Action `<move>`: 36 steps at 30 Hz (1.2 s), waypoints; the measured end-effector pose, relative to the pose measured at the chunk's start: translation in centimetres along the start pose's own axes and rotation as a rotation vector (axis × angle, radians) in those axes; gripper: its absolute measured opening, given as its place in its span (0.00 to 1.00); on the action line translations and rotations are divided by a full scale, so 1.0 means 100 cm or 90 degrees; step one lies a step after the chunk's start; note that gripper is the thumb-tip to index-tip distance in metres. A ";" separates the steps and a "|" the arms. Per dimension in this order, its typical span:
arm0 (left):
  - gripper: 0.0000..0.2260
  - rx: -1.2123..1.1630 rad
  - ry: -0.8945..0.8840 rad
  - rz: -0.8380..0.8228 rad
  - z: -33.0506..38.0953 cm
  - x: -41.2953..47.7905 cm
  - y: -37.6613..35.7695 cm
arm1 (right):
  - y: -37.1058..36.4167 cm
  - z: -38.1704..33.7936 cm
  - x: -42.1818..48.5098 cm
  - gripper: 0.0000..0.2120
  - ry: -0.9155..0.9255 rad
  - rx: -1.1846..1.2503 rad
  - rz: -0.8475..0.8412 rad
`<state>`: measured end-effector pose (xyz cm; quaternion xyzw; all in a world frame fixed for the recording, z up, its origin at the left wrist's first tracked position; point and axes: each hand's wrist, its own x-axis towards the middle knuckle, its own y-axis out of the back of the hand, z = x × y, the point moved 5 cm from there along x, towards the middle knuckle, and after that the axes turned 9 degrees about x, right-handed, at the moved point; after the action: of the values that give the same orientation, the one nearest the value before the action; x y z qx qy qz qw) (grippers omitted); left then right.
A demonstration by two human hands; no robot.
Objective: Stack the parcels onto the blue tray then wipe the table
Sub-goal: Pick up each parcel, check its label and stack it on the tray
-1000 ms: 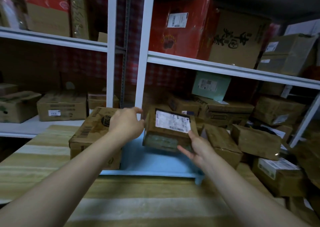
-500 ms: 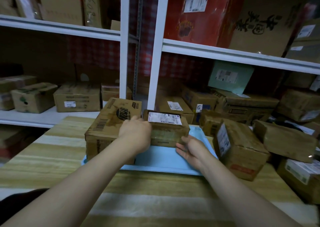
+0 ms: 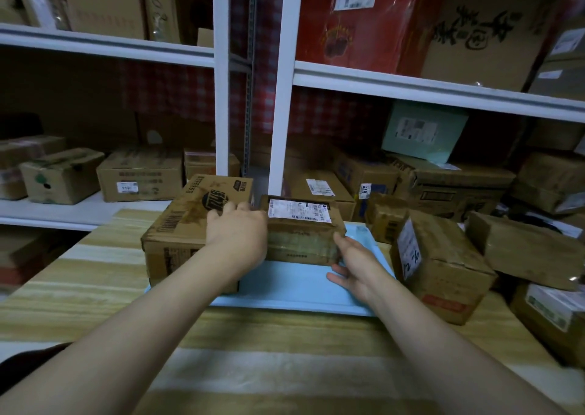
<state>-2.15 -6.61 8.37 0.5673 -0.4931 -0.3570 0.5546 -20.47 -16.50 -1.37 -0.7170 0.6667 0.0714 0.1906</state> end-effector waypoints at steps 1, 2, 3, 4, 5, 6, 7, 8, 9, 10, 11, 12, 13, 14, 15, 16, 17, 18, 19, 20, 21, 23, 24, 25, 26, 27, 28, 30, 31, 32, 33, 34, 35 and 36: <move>0.27 -0.001 -0.003 0.000 0.000 0.000 -0.001 | -0.001 -0.001 0.001 0.26 -0.002 -0.013 0.007; 0.28 -0.003 -0.007 0.001 0.001 -0.001 -0.001 | -0.002 -0.002 0.002 0.26 -0.001 -0.031 0.017; 0.28 -0.004 -0.011 0.003 0.001 -0.002 -0.002 | -0.003 -0.003 0.003 0.26 0.002 -0.042 0.027; 0.27 -0.006 -0.014 0.007 0.001 -0.002 -0.003 | -0.003 -0.004 0.004 0.26 0.009 -0.046 0.034; 0.27 -0.006 -0.017 0.011 0.001 -0.002 -0.003 | -0.005 -0.005 0.006 0.26 0.017 -0.044 0.037; 0.27 -0.007 -0.019 0.015 0.000 -0.003 -0.003 | -0.006 -0.006 0.006 0.26 0.026 -0.040 0.036; 0.27 -0.010 -0.020 0.019 -0.001 -0.003 -0.003 | -0.007 -0.007 0.006 0.26 0.029 -0.030 0.034; 0.28 -0.016 -0.020 0.019 -0.002 -0.003 -0.003 | -0.009 -0.008 0.006 0.27 0.023 -0.010 0.028; 0.28 -0.024 -0.021 0.017 -0.003 -0.003 -0.003 | -0.012 -0.009 0.004 0.26 0.009 0.023 0.017; 0.28 -0.029 -0.021 0.014 -0.005 -0.003 -0.002 | -0.015 -0.009 0.002 0.25 -0.008 0.058 0.006; 0.28 -0.033 -0.020 0.012 -0.005 -0.002 -0.002 | -0.018 -0.010 -0.001 0.23 -0.019 0.084 0.001; 0.29 -0.038 -0.020 0.010 -0.006 -0.003 -0.002 | -0.019 -0.011 -0.003 0.22 -0.022 0.098 0.007; 0.29 -0.042 -0.022 0.009 -0.006 -0.003 -0.001 | -0.018 -0.012 -0.004 0.22 -0.014 0.110 0.022; 0.28 -0.046 -0.024 0.010 -0.006 -0.004 -0.001 | -0.015 -0.014 -0.004 0.21 0.002 0.115 0.041; 0.28 -0.052 -0.027 0.013 -0.006 -0.004 -0.001 | -0.011 -0.016 -0.005 0.19 0.022 0.120 0.061; 0.28 -0.058 -0.029 0.016 -0.006 -0.005 -0.001 | -0.005 -0.019 -0.006 0.18 0.040 0.119 0.076; 0.28 -0.063 -0.029 0.018 -0.006 -0.006 0.000 | 0.002 -0.022 -0.008 0.16 0.050 0.123 0.087; 0.28 -0.067 -0.027 0.020 -0.007 -0.006 0.000 | 0.009 -0.026 -0.009 0.14 0.051 0.132 0.091; 0.28 -0.071 -0.025 0.020 -0.007 -0.007 0.001 | 0.015 -0.028 -0.011 0.12 0.046 0.149 0.083; 0.28 -0.073 -0.025 0.020 -0.007 -0.007 0.001 | 0.019 -0.030 -0.012 0.11 0.041 0.164 0.071; 0.28 -0.077 -0.026 0.020 -0.006 -0.007 0.001 | 0.021 -0.032 -0.015 0.10 0.038 0.175 0.054; 0.27 -0.084 -0.025 0.024 -0.006 -0.006 0.002 | 0.019 -0.035 -0.017 0.08 0.049 0.164 0.015; 0.27 -0.087 -0.024 0.026 -0.006 -0.006 0.003 | 0.015 -0.036 -0.015 0.08 0.065 0.144 -0.001; 0.27 -0.089 -0.024 0.027 -0.006 -0.006 0.003 | 0.010 -0.037 -0.015 0.11 0.081 0.127 -0.012; 0.28 -0.090 -0.025 0.026 -0.007 -0.007 0.003 | 0.005 -0.038 -0.014 0.16 0.092 0.105 -0.012; 0.28 -0.091 -0.027 0.025 -0.008 -0.007 0.003 | 0.001 -0.037 -0.014 0.23 0.091 0.075 -0.005; 0.29 -0.092 -0.028 0.024 -0.009 -0.008 0.003 | -0.003 -0.033 -0.014 0.26 0.077 0.029 -0.001; 0.28 -0.096 -0.030 0.026 -0.011 -0.008 0.003 | -0.012 -0.023 -0.016 0.22 0.039 -0.052 -0.030; 0.28 -0.099 -0.032 0.028 -0.011 -0.008 0.004 | -0.017 -0.017 -0.019 0.20 0.023 -0.077 -0.050; 0.27 -0.104 -0.034 0.029 -0.011 -0.008 0.004 | -0.022 -0.013 -0.019 0.20 0.018 -0.085 -0.068; 0.27 -0.110 -0.036 0.029 -0.011 -0.008 0.004 | -0.027 -0.011 -0.019 0.20 0.021 -0.082 -0.082; 0.27 -0.117 -0.036 0.027 -0.012 -0.008 0.005 | -0.032 -0.011 -0.018 0.18 0.026 -0.074 -0.093; 0.27 -0.122 -0.034 0.024 -0.012 -0.008 0.005 | -0.038 -0.012 -0.019 0.15 0.026 -0.062 -0.099; 0.28 -0.124 -0.031 0.023 -0.013 -0.008 0.005 | -0.042 -0.013 -0.018 0.13 0.025 -0.056 -0.097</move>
<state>-1.23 -5.47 8.96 0.4930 -0.4796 -0.4066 0.6013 -16.76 -15.12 1.24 -0.7746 0.6099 0.0717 0.1510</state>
